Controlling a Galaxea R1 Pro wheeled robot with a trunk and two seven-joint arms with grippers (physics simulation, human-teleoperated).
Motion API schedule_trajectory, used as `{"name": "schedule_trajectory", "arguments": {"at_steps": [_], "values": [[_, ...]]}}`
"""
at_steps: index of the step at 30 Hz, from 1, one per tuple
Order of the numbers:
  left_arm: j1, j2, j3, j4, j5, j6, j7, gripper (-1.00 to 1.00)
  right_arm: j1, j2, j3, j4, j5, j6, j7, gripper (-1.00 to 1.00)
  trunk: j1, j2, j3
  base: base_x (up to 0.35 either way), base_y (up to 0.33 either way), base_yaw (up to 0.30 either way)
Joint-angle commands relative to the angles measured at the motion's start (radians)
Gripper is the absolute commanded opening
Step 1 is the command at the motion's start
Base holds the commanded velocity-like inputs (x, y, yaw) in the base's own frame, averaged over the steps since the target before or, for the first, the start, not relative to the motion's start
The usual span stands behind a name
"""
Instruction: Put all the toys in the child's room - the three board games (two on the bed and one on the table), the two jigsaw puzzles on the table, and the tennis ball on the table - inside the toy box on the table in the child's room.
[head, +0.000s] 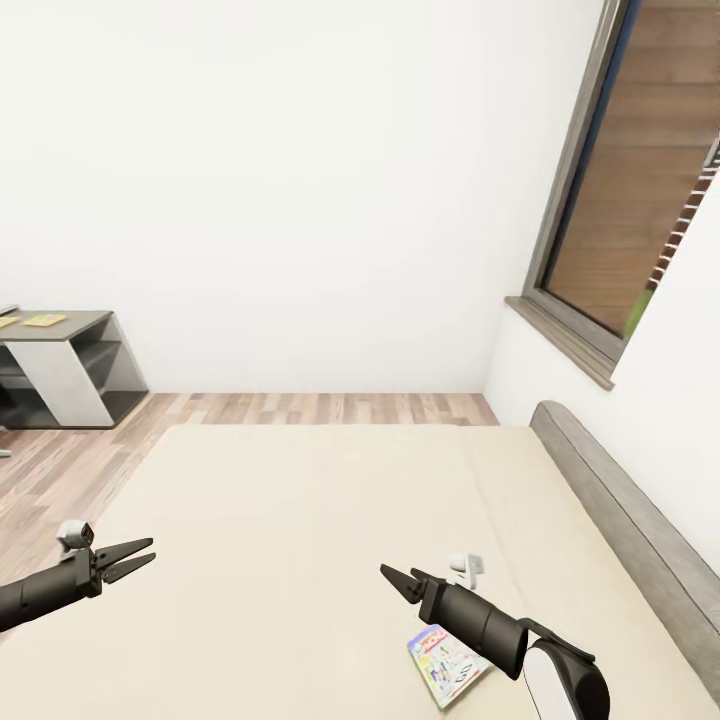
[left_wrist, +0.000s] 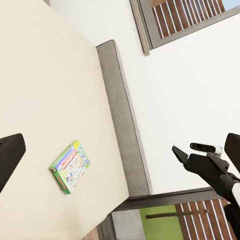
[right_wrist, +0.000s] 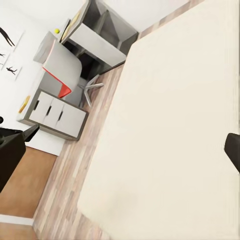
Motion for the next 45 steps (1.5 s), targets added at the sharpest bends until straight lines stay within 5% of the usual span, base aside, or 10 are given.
{"name": "schedule_trajectory", "arguments": {"at_steps": [1, 36, 45], "values": [[-0.001, 0.0, 0.0, 0.0, -0.001, 0.01, -0.004, 1.0, -0.001, 0.0, -0.001, -0.001, -0.005, 0.007, 0.0, 1.0, 0.001, -0.002, -0.002, 0.0, -0.141, 0.0], [-0.001, 0.0, 0.0, 0.0, -0.001, 0.01, -0.004, 1.0, -0.001, 0.0, -0.001, 0.0, -0.003, 0.004, -0.008, 1.0, 0.001, -0.002, -0.002, 0.0, -0.072, 0.0], [-0.001, -0.005, -0.001, 0.0, -0.001, 0.01, -0.004, 1.0, -0.005, 0.003, -0.005, 0.0, 0.009, 0.051, -0.066, 1.0, 0.001, -0.002, -0.002, 0.0, 0.0, 0.0]]}}
